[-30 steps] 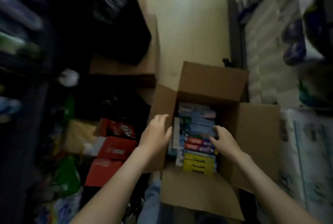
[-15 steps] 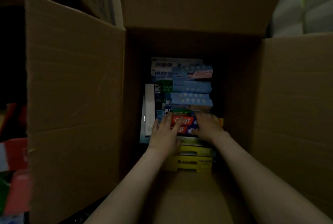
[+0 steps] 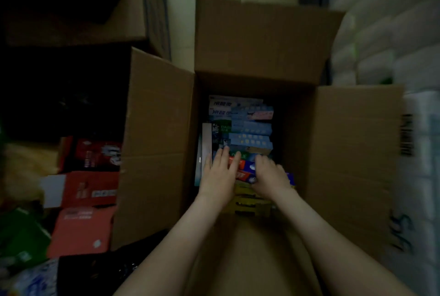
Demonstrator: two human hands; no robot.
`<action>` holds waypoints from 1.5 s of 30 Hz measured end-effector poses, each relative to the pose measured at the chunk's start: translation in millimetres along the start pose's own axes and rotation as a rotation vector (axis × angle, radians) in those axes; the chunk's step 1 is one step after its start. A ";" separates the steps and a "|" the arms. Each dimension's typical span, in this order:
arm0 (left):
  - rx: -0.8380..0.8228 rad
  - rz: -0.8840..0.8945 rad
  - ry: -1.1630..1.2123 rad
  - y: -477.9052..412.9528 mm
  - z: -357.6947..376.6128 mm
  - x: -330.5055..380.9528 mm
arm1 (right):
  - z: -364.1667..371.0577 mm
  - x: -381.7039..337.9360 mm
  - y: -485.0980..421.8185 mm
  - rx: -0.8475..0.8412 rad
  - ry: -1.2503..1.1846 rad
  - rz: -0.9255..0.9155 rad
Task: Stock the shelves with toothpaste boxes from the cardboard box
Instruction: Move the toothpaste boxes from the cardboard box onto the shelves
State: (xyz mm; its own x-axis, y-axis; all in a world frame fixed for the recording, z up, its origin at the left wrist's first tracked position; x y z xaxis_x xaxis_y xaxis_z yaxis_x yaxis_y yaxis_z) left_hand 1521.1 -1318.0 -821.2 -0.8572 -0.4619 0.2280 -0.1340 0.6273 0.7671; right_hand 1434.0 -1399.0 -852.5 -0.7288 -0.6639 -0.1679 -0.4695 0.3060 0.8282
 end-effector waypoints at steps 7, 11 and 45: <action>0.147 0.091 0.013 165.3 -152.2 -1.4 | -154.6 -103.8 175.8 0.332 0.362 -0.245; 0.261 0.063 0.023 267.3 -228.3 -25.3 | -222.2 -174.2 262.0 0.463 0.469 -0.386; 1.451 -0.072 1.819 826.9 -168.5 -316.7 | -292.4 -690.0 499.7 0.124 -0.016 -1.238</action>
State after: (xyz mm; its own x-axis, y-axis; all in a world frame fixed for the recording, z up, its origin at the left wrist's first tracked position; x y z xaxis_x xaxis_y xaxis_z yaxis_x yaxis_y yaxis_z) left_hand 1765.6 -758.7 -158.0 0.2184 0.1398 0.9658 -0.9745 0.0837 0.2083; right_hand 1848.0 -987.6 -166.4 0.2314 -0.5438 -0.8067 -0.8882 -0.4563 0.0529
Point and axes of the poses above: each hand's wrist, its own y-axis away from the middle knuckle, its own z-axis out of the palm, x = y × z, the point moved 7 cm from there along -y, towards the middle knuckle, and after that the axes turned 7 degrees about -x, right-handed, at the moved point
